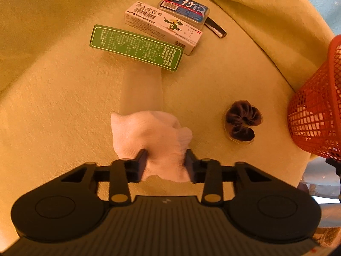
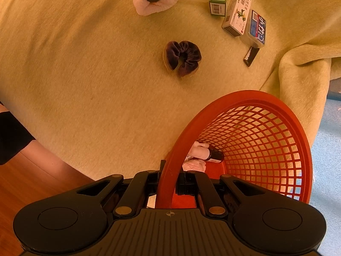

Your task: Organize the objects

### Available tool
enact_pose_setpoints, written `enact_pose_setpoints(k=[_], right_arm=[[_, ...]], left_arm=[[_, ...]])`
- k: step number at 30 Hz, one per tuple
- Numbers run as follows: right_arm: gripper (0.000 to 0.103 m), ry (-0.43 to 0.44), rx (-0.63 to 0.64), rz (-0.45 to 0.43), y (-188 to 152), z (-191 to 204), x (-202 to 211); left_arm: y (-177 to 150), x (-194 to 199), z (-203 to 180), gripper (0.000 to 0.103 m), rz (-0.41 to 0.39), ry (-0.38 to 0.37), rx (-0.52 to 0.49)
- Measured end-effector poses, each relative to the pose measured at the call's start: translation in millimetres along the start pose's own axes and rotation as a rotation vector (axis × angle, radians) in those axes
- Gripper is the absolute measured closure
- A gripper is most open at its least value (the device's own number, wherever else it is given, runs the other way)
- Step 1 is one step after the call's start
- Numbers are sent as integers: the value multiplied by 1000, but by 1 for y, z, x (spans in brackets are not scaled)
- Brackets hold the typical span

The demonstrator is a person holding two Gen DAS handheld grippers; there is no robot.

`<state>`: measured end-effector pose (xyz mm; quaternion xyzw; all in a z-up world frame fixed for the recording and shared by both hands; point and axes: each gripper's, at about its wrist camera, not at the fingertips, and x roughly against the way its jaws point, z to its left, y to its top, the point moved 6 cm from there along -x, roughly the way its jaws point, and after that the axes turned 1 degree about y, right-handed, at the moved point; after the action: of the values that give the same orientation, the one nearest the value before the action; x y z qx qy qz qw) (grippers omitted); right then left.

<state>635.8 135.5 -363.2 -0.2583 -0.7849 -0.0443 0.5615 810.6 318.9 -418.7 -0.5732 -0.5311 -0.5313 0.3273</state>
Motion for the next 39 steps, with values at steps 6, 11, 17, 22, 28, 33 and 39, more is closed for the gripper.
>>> enact_pose_setpoints(k=[6, 11, 17, 22, 28, 33, 39], right_arm=[[100, 1, 2, 6, 2, -3, 1], [100, -3, 5, 8, 5, -4, 1], [100, -6, 17, 12, 7, -2, 2], [100, -4, 17, 16, 7, -1, 2], [100, -3, 11, 21, 9, -1, 4], [100, -3, 6, 20, 9, -1, 4], [100, -3, 4, 20, 9, -1, 4]], left_arm=[[1, 12, 1, 96, -8, -24, -20], [4, 28, 6, 99, -14, -62, 10], [10, 54, 7, 99, -33, -110, 23], [14, 75, 3, 99, -54, -142, 18], [23, 98, -8, 99, -77, -167, -6], [38, 115, -27, 99, -104, -197, -43], [52, 130, -57, 99, -127, -245, -68]])
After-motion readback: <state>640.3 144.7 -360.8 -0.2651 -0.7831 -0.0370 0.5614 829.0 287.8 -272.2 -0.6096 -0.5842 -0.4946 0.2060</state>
